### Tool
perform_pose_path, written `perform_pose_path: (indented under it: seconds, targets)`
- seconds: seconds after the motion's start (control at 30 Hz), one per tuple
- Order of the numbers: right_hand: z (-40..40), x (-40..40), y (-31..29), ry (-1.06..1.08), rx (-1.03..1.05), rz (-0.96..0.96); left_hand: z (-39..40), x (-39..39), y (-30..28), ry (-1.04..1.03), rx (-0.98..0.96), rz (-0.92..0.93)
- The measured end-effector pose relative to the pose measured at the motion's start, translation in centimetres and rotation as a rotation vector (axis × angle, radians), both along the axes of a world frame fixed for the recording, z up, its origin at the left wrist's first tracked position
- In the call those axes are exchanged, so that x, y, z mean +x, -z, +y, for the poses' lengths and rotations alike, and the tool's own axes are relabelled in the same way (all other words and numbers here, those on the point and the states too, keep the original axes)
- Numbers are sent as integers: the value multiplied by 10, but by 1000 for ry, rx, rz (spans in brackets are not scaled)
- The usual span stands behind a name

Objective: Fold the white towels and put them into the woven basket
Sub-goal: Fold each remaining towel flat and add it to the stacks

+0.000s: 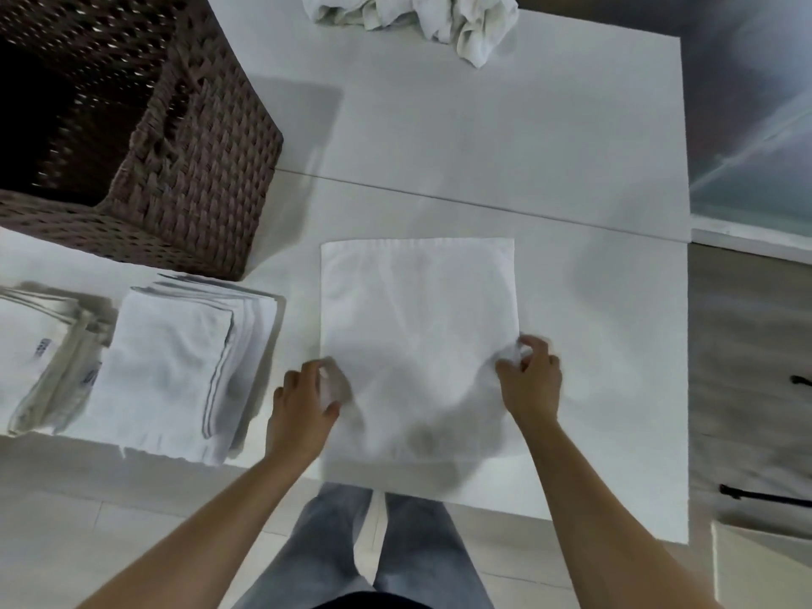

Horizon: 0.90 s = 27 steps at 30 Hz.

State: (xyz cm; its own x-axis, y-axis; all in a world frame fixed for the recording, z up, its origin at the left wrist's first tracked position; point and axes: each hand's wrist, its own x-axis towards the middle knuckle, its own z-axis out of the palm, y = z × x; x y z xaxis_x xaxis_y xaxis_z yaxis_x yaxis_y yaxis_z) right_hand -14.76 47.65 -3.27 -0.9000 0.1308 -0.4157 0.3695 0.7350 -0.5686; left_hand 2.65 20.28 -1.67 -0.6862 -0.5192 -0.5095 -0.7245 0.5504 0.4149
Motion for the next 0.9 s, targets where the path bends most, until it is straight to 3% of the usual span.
perform_pose_path:
  seconds: [0.17,0.53,0.77,0.9]
  targets:
    - [17,47,-5,132,42,-89,10,37,2,-76,53,-87]
    - [45,135,7,245,114,-188,-2,49,-2,25,69,-123]
    - [56,179,5,296,48,-165,5,76,-3,-80,87,-119]
    - [64,200,4,343,-67,-190,17,97,0,-231,239,-41]
